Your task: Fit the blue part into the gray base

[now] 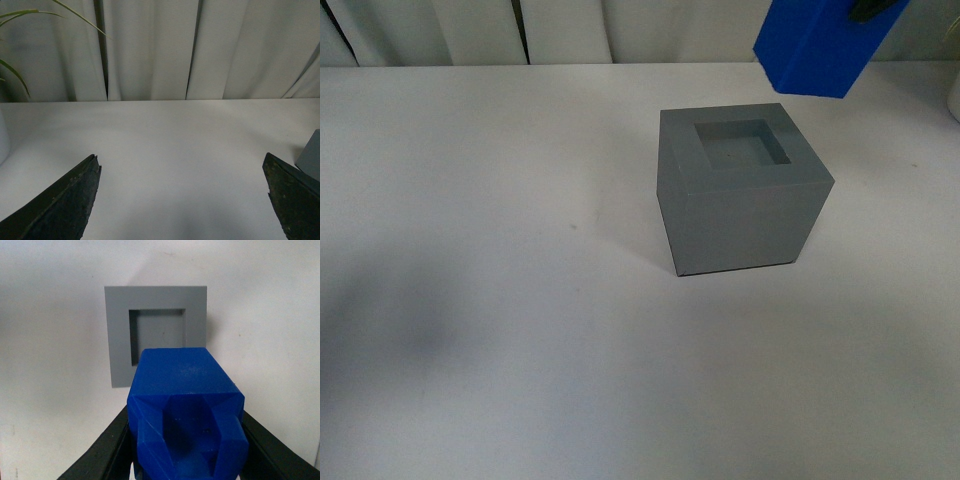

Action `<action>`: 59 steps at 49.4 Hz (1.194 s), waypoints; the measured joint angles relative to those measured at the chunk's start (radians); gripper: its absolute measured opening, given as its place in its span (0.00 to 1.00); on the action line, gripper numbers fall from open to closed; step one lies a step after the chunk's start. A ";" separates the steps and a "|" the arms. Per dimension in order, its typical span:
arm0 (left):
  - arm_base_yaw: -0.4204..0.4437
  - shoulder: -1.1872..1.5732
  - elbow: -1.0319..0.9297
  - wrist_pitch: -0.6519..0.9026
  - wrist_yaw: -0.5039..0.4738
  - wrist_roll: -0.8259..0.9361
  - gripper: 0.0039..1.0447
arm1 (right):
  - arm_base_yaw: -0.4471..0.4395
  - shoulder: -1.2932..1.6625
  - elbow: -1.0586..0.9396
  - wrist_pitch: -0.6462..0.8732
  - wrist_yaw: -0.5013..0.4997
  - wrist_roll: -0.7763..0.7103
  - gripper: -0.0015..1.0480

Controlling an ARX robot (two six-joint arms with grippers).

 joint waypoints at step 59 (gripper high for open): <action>0.000 0.000 0.000 0.000 0.000 0.000 0.94 | 0.077 0.084 -0.008 0.014 0.023 0.022 0.44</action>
